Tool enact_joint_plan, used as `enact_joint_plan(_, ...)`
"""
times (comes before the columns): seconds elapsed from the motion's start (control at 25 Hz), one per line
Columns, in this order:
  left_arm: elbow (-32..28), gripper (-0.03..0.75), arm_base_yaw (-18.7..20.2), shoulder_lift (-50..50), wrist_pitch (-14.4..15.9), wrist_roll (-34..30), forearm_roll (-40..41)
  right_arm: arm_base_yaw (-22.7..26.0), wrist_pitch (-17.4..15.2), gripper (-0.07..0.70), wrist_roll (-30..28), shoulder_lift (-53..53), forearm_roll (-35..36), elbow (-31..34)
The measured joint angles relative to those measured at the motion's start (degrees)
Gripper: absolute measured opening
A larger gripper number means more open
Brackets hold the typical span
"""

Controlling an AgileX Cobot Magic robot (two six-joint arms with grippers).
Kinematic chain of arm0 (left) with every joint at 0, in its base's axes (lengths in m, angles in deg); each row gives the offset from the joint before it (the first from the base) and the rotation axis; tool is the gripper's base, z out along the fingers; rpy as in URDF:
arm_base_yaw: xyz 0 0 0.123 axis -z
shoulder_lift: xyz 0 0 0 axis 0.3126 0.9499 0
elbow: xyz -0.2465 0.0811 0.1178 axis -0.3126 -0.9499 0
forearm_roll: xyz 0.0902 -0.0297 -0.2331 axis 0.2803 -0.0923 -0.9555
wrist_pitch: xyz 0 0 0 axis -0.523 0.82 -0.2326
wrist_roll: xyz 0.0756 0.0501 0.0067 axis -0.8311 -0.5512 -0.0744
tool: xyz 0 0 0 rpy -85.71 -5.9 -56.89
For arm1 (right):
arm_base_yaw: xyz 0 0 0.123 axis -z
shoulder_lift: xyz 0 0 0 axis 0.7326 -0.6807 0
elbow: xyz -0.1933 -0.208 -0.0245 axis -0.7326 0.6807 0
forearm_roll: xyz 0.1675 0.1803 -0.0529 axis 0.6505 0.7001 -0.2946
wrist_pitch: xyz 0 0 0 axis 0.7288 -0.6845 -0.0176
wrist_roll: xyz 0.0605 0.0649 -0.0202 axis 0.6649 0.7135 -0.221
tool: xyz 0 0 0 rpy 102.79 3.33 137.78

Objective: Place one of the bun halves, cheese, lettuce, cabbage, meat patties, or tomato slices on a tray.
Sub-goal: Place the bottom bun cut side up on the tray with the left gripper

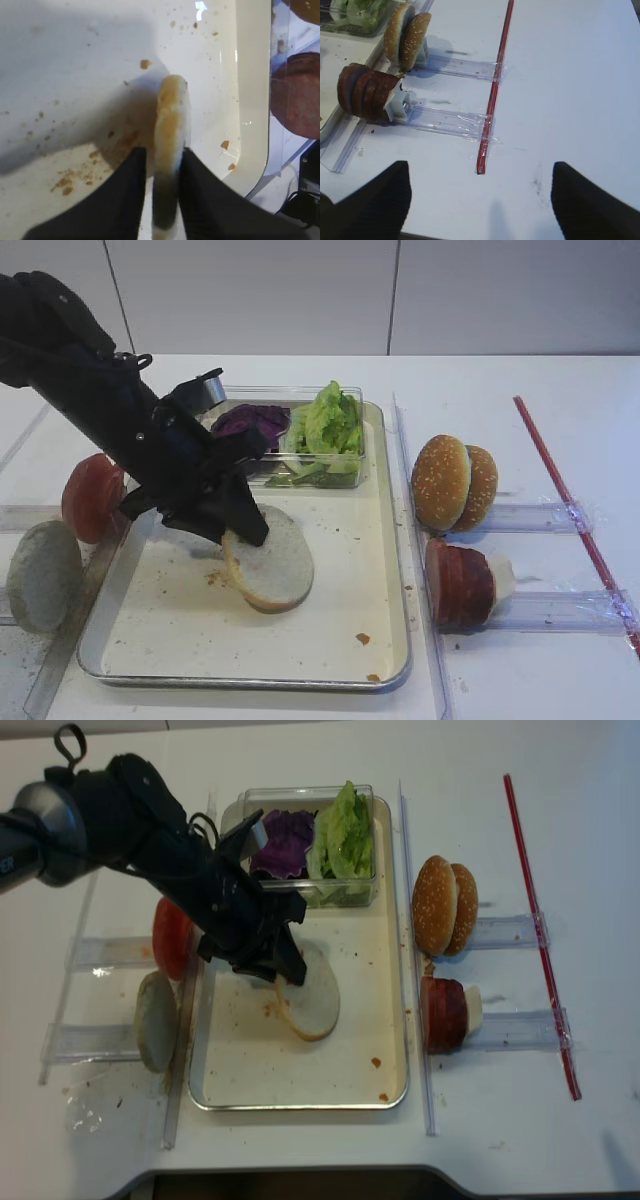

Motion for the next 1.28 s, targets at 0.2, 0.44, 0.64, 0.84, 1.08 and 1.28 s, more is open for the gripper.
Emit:
enact_joint_plan(0.2, 1.4, 0.227, 0.0, 0.0, 1.0, 5.1, 5.2, 0.0, 0.0, 0.582, 0.0, 0.0, 0.0, 0.0)
enact_joint_plan(0.44, 3.3, 0.235, 0.0, 0.0, 2.7, 10.1, 9.6, 0.0, 0.0, 0.582, 0.0, 0.0, 0.0, 0.0)
enact_joint_plan(0.64, 3.4, 0.237, 0.0, 0.0, 3.6, 13.1, 12.7, 0.0, 0.0, 0.582, 0.0, 0.0, 0.0, 0.0)
enact_joint_plan(0.84, 3.4, 0.237, 0.0, 0.0, 5.0, 14.7, 14.8, 0.0, 0.0, 0.582, 0.0, 0.0, 0.0, 0.0)
enact_joint_plan(1.08, 6.4, 0.239, 0.0, -0.8, 6.4, 17.0, 19.0, 0.0, 0.0, 0.582, 0.0, 0.0, 0.0, 0.0)
enact_joint_plan(1.28, 12.0, 0.259, 1.2, -1.1, 6.6, 22.9, 27.0, 0.0, 0.0, 0.582, 0.0, 0.0, 0.0, 0.0)
